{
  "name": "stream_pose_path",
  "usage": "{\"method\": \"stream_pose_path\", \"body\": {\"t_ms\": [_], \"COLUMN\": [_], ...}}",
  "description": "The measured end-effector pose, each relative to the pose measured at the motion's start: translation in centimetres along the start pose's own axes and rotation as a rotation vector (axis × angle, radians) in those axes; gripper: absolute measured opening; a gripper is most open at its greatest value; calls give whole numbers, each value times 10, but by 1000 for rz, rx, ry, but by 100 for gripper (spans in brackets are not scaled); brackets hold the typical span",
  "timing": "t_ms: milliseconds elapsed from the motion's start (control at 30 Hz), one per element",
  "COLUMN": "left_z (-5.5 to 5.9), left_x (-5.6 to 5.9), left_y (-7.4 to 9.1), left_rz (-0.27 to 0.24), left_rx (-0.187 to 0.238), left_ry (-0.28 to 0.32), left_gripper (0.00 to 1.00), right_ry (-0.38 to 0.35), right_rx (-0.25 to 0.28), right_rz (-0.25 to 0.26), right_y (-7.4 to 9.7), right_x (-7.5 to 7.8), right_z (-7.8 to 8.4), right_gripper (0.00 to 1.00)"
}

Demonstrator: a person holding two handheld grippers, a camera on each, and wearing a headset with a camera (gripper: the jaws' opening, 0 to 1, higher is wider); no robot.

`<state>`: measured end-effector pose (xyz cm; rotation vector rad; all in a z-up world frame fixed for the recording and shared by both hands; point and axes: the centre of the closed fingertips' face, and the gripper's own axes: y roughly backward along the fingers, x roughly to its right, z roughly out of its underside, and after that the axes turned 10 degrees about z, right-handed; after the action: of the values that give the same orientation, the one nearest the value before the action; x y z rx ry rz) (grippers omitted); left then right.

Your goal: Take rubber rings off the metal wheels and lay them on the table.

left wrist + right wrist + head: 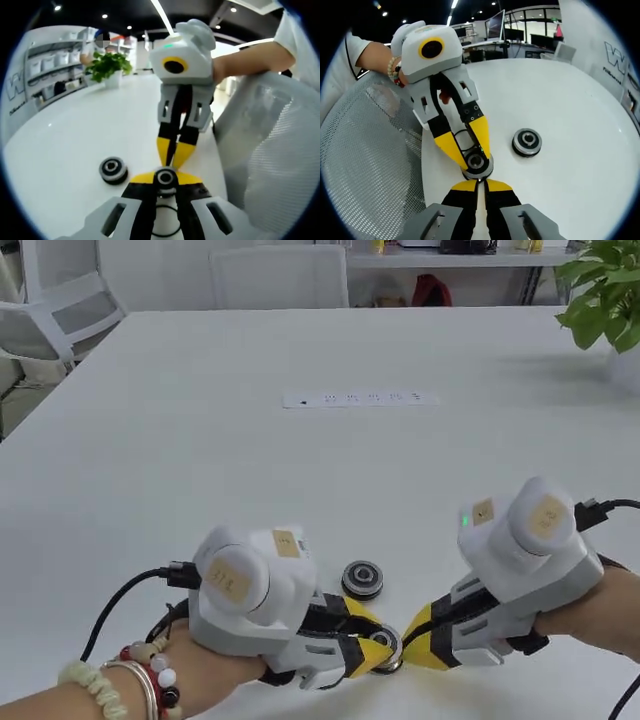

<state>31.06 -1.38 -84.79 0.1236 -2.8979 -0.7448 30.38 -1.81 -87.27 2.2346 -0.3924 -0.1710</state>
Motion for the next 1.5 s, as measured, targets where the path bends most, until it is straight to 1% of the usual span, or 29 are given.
{"method": "stream_pose_path", "body": {"t_ms": [67,100,133,200,233,267,333,467,567,600,700,767,833,1000,1067,1167,1300,1367,1500], "left_z": [0,0,0,0,0,0,1,2,2,2,2,2,2,1,1,1,1,1,1], "left_x": [0,0,-1,-1,0,-1,-1,-1,-2,-2,-2,-3,-3,-3,-3,-3,-4,-5,-5], "left_y": [0,0,0,0,0,1,2,4,4,4,3,3,3,3,3,2,3,3,3], "left_rz": [-2,-2,-2,-1,-1,-1,1,4,1,-1,-8,-11,-14,-15,-16,-21,-16,-16,-18], "left_rx": [5,6,7,10,12,16,22,26,31,32,36,36,40,46,46,37,37,39,40], "left_ry": [5,5,4,2,1,0,-2,-5,-2,-3,0,3,4,5,2,-24,-26,-21,-22], "left_gripper": [15,15,15,15,15,15,15,15,15,15,15,15,15,15,15,14,14,14,14], "right_ry": [-1,-17,-53,-185,-193,-171,-180,-183,-179,-201,-272,-345,-409,-487,-500,-511,-544,-564,-560], "right_rx": [-3,-8,-16,-47,-43,-31,-22,-11,-15,-24,-37,-44,-37,-35,-33,-24,2,26,34], "right_rz": [5,9,11,1,-4,-3,-7,-10,-12,-3,-3,-18,-30,-48,-52,-55,-62,-75,-75], "right_y": [0,0,-1,-1,-1,-1,-1,-3,-3,-3,-3,-2,-2,0,1,3,8,10,8], "right_x": [0,1,1,1,2,4,2,1,2,3,5,6,7,9,10,10,13,13,13], "right_z": [0,0,0,1,1,1,0,-2,-3,-3,-3,-3,-3,-2,-3,-4,-8,-13,-13], "right_gripper": [1,1,1,1,1,1,1,1,0,0,0,0,0,0,0,0,0,0,0]}}
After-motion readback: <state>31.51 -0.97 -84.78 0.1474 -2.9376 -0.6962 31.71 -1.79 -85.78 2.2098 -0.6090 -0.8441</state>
